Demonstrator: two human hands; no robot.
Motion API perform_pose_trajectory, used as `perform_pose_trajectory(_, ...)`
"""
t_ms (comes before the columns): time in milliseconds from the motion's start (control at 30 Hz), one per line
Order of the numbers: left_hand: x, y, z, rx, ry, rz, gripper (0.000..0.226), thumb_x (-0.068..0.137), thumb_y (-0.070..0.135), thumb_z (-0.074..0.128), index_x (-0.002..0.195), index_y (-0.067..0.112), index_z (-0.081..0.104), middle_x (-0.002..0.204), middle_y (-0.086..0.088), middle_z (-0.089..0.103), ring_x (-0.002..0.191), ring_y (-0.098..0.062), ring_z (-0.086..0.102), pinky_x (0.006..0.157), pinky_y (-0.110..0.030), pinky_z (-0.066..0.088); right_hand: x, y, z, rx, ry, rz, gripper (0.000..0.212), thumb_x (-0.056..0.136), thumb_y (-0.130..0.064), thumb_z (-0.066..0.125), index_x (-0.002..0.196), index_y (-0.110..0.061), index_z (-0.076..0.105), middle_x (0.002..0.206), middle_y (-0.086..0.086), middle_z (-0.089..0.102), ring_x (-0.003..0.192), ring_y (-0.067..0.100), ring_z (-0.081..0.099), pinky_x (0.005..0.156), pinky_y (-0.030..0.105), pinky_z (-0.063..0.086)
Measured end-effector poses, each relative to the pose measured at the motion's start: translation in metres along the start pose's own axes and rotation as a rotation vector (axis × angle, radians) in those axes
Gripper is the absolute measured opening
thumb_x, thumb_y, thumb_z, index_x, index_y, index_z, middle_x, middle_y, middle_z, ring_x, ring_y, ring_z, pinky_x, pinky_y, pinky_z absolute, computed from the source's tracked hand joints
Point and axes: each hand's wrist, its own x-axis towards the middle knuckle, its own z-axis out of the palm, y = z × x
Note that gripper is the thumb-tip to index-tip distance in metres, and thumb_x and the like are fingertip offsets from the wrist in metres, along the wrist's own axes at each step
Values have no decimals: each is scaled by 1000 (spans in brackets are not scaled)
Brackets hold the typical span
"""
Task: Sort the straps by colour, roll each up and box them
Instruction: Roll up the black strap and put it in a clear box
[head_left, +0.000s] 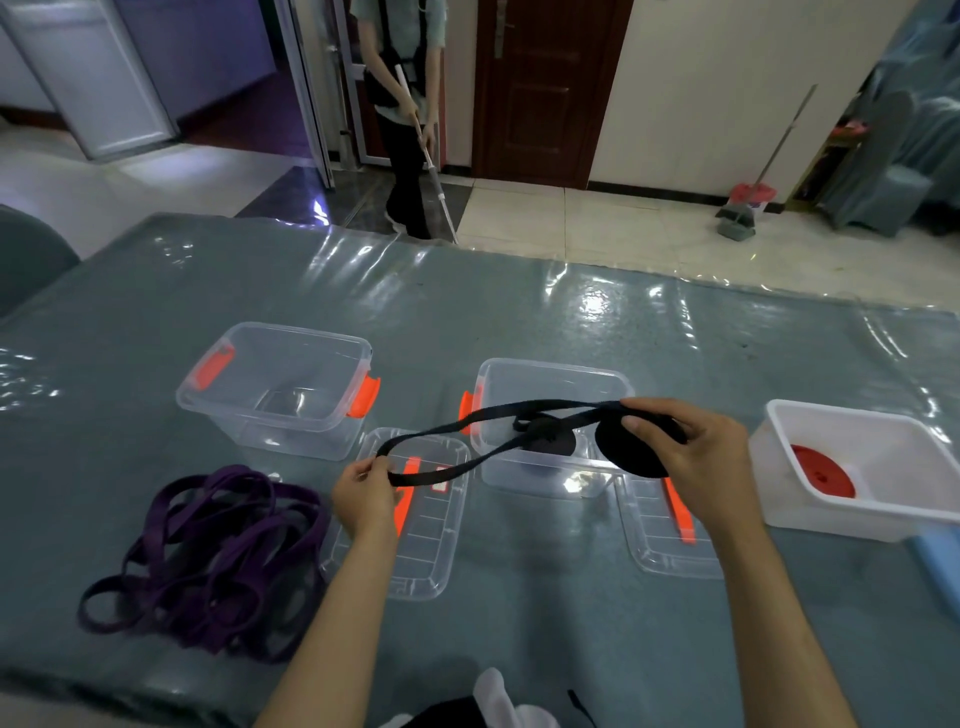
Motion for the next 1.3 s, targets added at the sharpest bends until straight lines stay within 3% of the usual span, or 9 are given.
perform_pose_trajectory(100,4,8,-2,-233,-135,-260,16,91,3,66,107,5,67,89,-11,74,63,-14,68,61,-29,53,0,-1,1,1,2,4,26,88,-14,83,104,-34,82,98,-23,79,94,0,75,89,24,60)
perform_pose_trajectory(167,5,12,-7,-296,-268,-358,18,95,6,65,112,10,66,85,-4,78,70,-11,70,64,-26,52,0,0,1,-3,4,5,27,88,-14,83,104,-36,82,98,-23,79,95,0,75,89,24,60)
perform_pose_trajectory(433,11,13,-20,-365,-587,-328,23,97,-1,66,115,12,67,99,-9,78,92,-20,74,74,-30,65,2,3,-6,24,44,13,20,89,-17,82,105,-28,83,96,-10,81,96,15,77,92,45,61)
perform_pose_trajectory(600,15,12,-29,-171,-739,-207,38,96,-1,68,132,11,68,120,-8,77,113,-22,73,90,-31,62,1,-2,-11,240,82,19,22,89,-12,81,107,-25,83,100,-5,82,99,14,77,83,20,60)
perform_pose_trajectory(733,16,10,-33,17,-759,-110,43,88,-4,76,130,5,68,120,-14,78,113,-25,75,95,-29,60,3,-7,-16,277,96,0,23,90,-8,79,108,-21,82,100,-4,82,98,15,78,84,20,60)
perform_pose_trajectory(900,12,7,-18,113,-419,-48,20,83,-4,84,90,9,71,86,-10,75,59,-9,70,54,-18,56,-1,-11,-12,275,63,9,23,89,-9,80,106,-25,82,100,-5,82,99,14,78,85,19,59)
perform_pose_trajectory(967,12,7,-13,145,-381,-10,22,84,-2,84,87,11,67,84,-8,72,55,-6,65,50,-18,53,-2,-13,-10,285,57,6,24,89,-9,80,106,-26,82,100,-5,82,99,14,77,86,20,59)
perform_pose_trajectory(1167,8,14,-17,452,-660,-50,39,83,10,88,114,16,65,112,-10,77,102,-24,73,85,-40,58,-2,-14,-8,242,18,-7,23,88,-12,81,104,-28,83,100,-6,82,99,15,77,89,25,60)
perform_pose_trajectory(1300,-12,48,-10,878,-743,249,45,90,19,82,130,23,62,121,1,65,113,-19,65,81,-27,49,0,-17,-5,187,-46,-37,23,87,-17,83,104,-32,84,101,-8,82,98,15,78,87,26,61)
